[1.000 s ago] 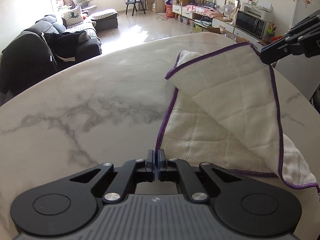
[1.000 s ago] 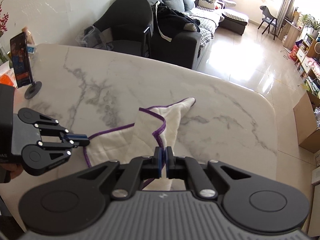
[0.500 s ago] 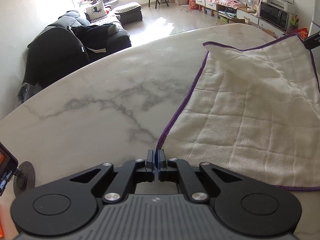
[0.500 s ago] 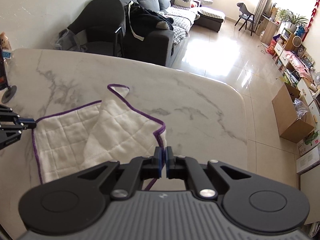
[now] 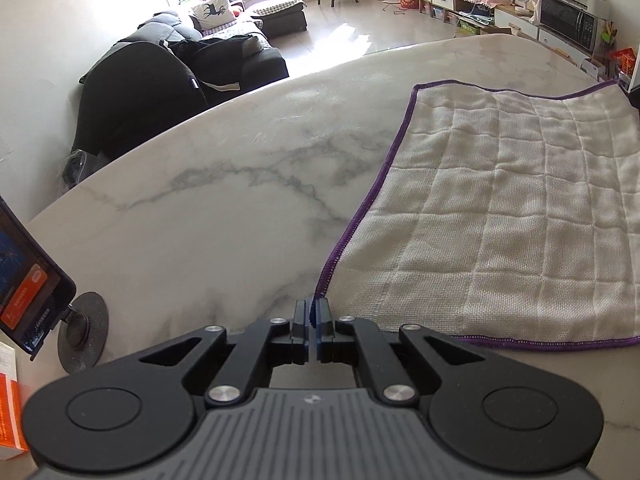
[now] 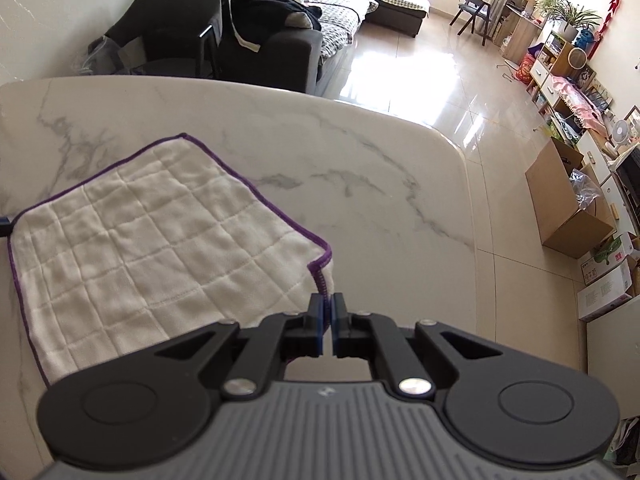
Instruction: Fold towel
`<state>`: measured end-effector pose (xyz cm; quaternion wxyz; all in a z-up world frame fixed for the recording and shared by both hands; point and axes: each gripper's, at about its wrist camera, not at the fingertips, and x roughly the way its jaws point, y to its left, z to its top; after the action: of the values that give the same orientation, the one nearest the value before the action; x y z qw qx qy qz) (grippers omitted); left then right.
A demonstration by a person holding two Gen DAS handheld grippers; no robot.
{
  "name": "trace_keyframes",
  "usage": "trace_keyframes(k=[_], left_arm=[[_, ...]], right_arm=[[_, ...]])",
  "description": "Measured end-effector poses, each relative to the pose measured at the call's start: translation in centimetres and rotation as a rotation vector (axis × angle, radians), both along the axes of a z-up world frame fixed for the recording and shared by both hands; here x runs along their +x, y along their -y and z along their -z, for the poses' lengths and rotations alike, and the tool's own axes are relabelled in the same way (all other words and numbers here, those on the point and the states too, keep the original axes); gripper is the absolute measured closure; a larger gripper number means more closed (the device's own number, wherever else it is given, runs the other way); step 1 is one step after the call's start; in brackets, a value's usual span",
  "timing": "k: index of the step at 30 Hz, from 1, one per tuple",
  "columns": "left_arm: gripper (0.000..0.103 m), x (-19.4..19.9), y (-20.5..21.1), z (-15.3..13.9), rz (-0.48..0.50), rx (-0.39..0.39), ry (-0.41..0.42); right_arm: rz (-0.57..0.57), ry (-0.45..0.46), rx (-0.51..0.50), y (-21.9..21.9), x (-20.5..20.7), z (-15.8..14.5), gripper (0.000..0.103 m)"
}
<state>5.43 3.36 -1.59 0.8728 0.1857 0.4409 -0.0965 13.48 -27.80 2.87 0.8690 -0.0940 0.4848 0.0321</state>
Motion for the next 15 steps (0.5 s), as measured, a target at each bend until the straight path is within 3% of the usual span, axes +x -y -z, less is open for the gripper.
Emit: trace_keyframes(k=[4, 5, 6, 8, 15], left_arm=[[0.093, -0.5, -0.2, -0.2, 0.009, 0.002, 0.003], [0.085, -0.5, -0.1, -0.3, 0.014, 0.003, 0.015], [0.061, -0.5, 0.0, -0.4, 0.020, 0.005, 0.026], [0.035, -0.5, 0.1, -0.5, 0.032, 0.008, 0.050], [0.033, 1.4, 2.6, -1.6, 0.096, -0.028, 0.068]], right_arm=[[0.009, -0.030, -0.008, 0.3, 0.7, 1.0, 0.095], [0.012, -0.032, -0.012, 0.4, 0.8, 1.1, 0.095], [0.016, -0.034, -0.016, 0.4, 0.9, 1.3, 0.093], [0.018, -0.043, -0.016, 0.7, 1.0, 1.5, 0.089], [0.020, -0.058, -0.016, 0.5, 1.2, 1.9, 0.078]])
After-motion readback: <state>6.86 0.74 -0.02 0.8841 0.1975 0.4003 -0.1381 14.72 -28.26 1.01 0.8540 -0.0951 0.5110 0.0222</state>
